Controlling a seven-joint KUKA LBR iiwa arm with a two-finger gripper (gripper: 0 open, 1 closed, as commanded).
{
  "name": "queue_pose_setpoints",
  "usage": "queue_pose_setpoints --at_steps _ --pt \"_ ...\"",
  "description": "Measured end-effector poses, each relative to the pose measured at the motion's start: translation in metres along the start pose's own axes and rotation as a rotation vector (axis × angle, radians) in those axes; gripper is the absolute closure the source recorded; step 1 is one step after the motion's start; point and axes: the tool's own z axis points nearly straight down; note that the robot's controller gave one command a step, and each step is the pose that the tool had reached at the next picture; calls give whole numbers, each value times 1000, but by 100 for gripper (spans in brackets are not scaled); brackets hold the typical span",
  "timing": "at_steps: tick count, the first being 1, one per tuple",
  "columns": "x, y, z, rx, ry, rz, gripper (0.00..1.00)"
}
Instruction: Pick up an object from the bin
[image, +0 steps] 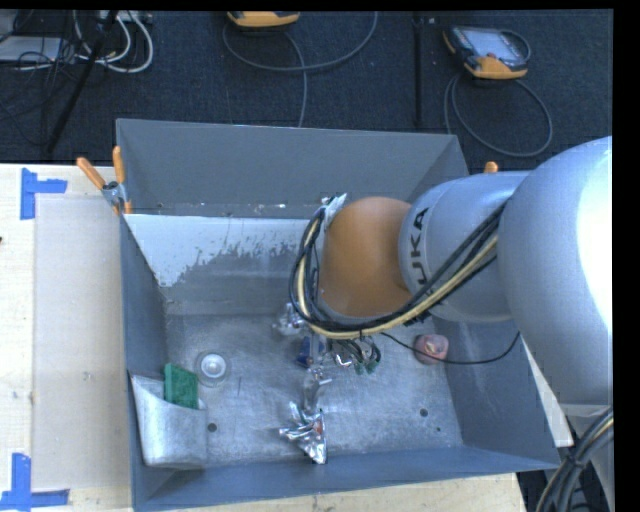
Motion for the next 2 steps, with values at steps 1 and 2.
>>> queue_pose_setpoints --at_steps 1,2 --pt "96 -27 -2 4 -26 -400 0" --pt "103 -27 0 0 4 -401 100"
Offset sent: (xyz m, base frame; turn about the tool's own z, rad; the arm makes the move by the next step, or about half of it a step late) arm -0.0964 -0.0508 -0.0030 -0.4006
